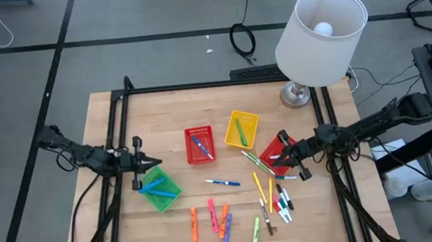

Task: Pick & Place Markers
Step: Put the purple marker pen into the left red bin

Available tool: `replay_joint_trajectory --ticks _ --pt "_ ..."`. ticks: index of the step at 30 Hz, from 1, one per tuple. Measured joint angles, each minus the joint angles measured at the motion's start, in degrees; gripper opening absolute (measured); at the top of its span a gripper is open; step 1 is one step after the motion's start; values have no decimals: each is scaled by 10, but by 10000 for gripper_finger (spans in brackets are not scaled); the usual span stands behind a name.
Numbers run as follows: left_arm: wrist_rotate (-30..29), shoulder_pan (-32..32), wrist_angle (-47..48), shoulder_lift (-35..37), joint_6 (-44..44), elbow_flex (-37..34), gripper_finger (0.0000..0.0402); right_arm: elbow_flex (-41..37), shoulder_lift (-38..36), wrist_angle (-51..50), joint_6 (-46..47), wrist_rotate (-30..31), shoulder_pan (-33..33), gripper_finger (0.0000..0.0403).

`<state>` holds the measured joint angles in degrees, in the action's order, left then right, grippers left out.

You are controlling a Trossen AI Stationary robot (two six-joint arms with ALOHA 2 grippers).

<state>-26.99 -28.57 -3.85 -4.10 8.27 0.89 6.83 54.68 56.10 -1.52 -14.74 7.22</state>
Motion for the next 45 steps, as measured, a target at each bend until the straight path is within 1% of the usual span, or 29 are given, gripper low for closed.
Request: replay_joint_trajectory --ticks 4,9,12,15,18,21,23,25,28,30,33,35,38,45 --pt "-1 0 -1 0 -13 0 23 0 30 20 4 -1 0 0" --pt "-1 0 -2 0 -13 0 25 3 58 45 13 42 0 0" --pt "-1 0 -2 0 -10 0 25 24 76 33 19 43 1 0" --pt "-7 0 -3 0 -4 0 25 68 95 -21 14 43 8 0" --pt "-25 0 -4 0 -8 0 25 125 120 -108 6 52 23 0" --pt "-32 0 -4 0 -9 0 26 176 153 -186 11 93 42 0" --pt "-32 0 -4 0 -9 0 26 205 175 -221 18 123 58 0" --pt "-32 0 -6 0 -13 0 26 229 199 -239 24 141 73 0" --pt "-32 0 -7 0 -14 0 26 253 225 -247 25 167 97 0" --pt "-34 0 -9 0 -15 0 26 264 237 -247 23 196 114 0" --pt "-40 0 -21 0 -12 0 26 269 240 -247 22 245 135 0" --pt "-43 0 -32 0 -9 0 26 272 240 -247 24 264 147 0" --pt "-49 0 -36 0 -6 0 26 280 240 -247 25 270 158 0" --pt "-50 0 -37 0 3 0 26 282 248 -246 68 272 162 0"
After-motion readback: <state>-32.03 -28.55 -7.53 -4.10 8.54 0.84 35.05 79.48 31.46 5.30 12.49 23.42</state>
